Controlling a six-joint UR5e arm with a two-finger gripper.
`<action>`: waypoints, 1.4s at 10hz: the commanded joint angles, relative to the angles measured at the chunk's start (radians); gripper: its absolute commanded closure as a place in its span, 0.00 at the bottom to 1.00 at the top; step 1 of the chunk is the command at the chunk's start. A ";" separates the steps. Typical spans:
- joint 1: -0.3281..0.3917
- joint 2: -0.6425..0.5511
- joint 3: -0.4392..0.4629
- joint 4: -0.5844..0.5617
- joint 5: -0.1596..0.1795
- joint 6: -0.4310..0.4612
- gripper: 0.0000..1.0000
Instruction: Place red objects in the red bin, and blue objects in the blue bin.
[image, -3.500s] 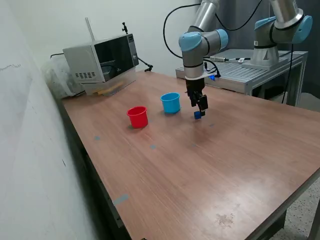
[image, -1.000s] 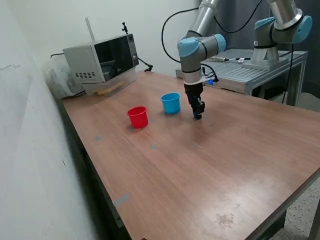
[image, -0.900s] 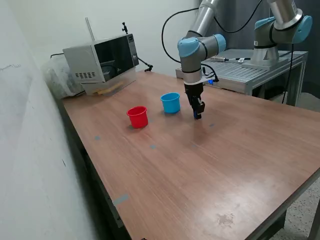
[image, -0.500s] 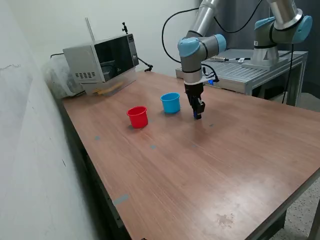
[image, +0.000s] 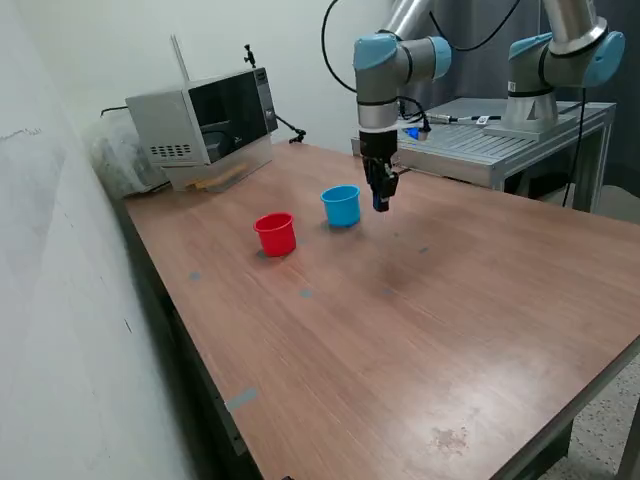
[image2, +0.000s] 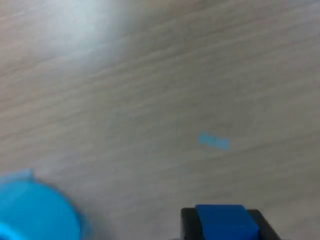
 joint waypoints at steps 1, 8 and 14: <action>-0.047 -0.079 0.004 0.005 -0.002 -0.067 1.00; -0.207 -0.078 0.006 0.039 -0.004 -0.087 1.00; -0.207 -0.076 0.020 0.037 -0.005 -0.087 0.00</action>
